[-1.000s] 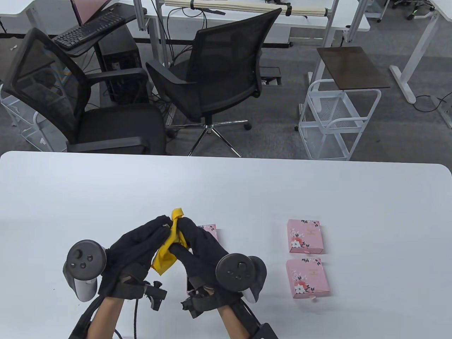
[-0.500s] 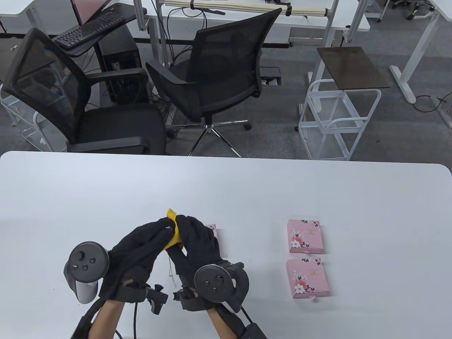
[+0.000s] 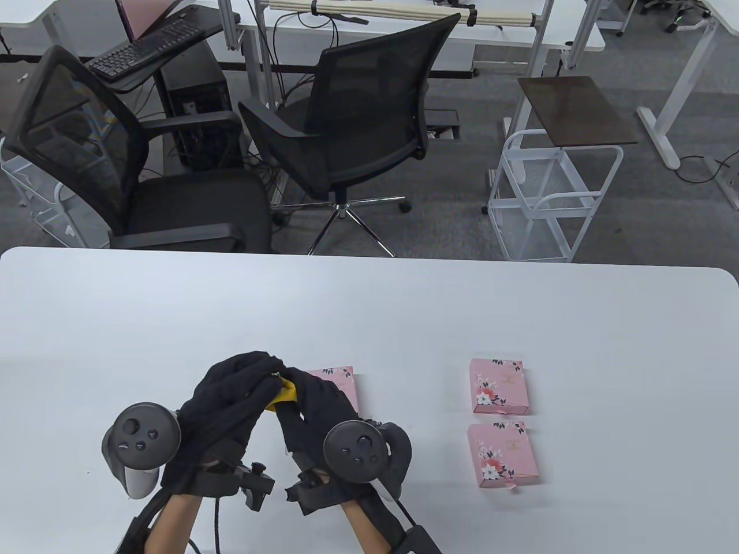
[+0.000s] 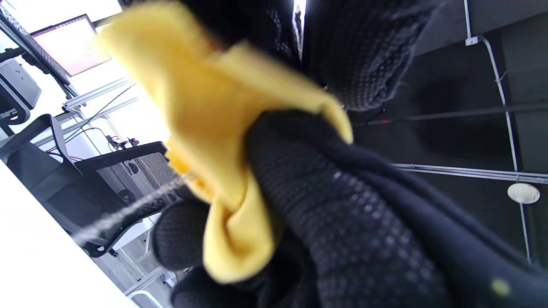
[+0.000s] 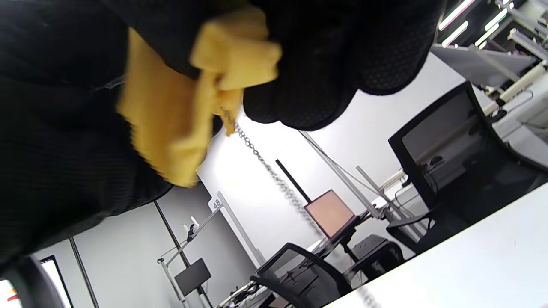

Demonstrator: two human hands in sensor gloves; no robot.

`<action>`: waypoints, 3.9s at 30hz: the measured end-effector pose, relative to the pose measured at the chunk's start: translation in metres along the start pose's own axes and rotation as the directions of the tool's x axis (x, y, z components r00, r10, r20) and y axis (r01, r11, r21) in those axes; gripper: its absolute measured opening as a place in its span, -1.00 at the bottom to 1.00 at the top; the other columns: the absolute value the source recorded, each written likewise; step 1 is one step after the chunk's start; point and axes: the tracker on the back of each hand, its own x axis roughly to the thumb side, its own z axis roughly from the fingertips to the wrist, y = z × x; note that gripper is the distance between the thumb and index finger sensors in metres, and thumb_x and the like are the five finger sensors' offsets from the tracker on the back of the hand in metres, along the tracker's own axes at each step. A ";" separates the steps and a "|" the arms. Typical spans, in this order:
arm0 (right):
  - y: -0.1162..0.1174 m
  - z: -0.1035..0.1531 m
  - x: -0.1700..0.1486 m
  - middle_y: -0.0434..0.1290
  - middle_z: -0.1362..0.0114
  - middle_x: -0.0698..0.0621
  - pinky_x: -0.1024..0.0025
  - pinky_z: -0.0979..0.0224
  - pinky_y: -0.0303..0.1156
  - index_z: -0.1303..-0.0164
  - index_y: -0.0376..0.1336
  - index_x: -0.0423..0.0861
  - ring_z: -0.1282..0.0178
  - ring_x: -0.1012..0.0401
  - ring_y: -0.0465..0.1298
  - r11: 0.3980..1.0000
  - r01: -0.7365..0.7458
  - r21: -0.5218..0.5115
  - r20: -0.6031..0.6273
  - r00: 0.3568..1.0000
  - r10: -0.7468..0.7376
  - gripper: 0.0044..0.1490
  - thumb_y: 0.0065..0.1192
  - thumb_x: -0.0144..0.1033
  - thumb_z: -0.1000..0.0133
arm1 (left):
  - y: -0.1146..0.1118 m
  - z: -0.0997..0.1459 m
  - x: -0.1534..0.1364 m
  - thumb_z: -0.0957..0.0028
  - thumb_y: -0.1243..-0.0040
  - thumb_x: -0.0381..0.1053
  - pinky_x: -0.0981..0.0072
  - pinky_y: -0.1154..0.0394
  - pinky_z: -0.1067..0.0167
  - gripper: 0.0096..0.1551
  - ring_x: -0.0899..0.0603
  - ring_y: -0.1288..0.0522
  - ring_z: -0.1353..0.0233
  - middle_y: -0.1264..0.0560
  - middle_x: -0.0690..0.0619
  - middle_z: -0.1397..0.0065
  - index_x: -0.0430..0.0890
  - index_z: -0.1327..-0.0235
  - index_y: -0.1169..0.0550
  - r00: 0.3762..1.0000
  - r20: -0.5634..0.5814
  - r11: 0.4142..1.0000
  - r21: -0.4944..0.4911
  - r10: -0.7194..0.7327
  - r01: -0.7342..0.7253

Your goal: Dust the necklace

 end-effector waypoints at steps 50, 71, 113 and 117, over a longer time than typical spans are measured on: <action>0.058 0.009 -0.026 0.56 -0.27 -0.18 -0.13 -0.35 0.43 -0.42 0.32 -0.16 -0.12 -0.09 0.59 0.908 -0.073 0.413 -0.067 0.992 0.111 -0.49 0.30 -0.16 -0.36 | 0.027 0.003 0.002 -0.19 -0.41 0.15 0.05 -0.58 -0.19 -0.64 -0.12 -0.60 -0.29 -0.71 0.06 -0.26 0.11 -0.19 -0.71 0.994 0.052 0.988 0.117 0.094 -0.100; 0.069 0.016 -0.022 0.50 -0.37 -0.20 -0.16 -0.40 0.39 -0.46 0.29 -0.11 -0.22 -0.13 0.55 0.883 -0.164 0.439 -0.006 0.983 0.185 -0.52 0.28 -0.20 -0.38 | 0.040 0.003 -0.002 -0.20 -0.40 0.15 0.05 -0.58 -0.19 -0.64 -0.12 -0.60 -0.29 -0.71 0.06 -0.26 0.11 -0.20 -0.71 0.982 0.044 0.975 0.120 0.184 -0.188; 0.073 0.025 -0.024 0.58 -0.18 -0.13 -0.05 -0.29 0.48 -0.43 0.33 -0.14 -0.01 0.00 0.61 0.948 -0.124 0.293 -0.072 0.986 0.151 -0.32 0.44 -0.03 -0.20 | 0.034 0.004 0.004 -0.20 -0.40 0.15 0.05 -0.58 -0.18 -0.64 -0.12 -0.61 -0.28 -0.72 0.06 -0.25 0.11 -0.20 -0.71 0.955 0.054 0.954 0.055 0.290 -0.293; 0.075 0.024 -0.025 0.56 -0.20 -0.12 -0.08 -0.34 0.44 -0.39 0.35 -0.07 -0.06 -0.03 0.59 0.939 -0.068 0.336 -0.083 0.991 0.102 -0.51 0.35 -0.14 -0.30 | 0.032 0.004 0.006 -0.20 -0.40 0.15 0.05 -0.58 -0.18 -0.64 -0.12 -0.61 -0.28 -0.72 0.06 -0.25 0.10 -0.20 -0.71 0.955 0.059 0.955 0.048 0.291 -0.293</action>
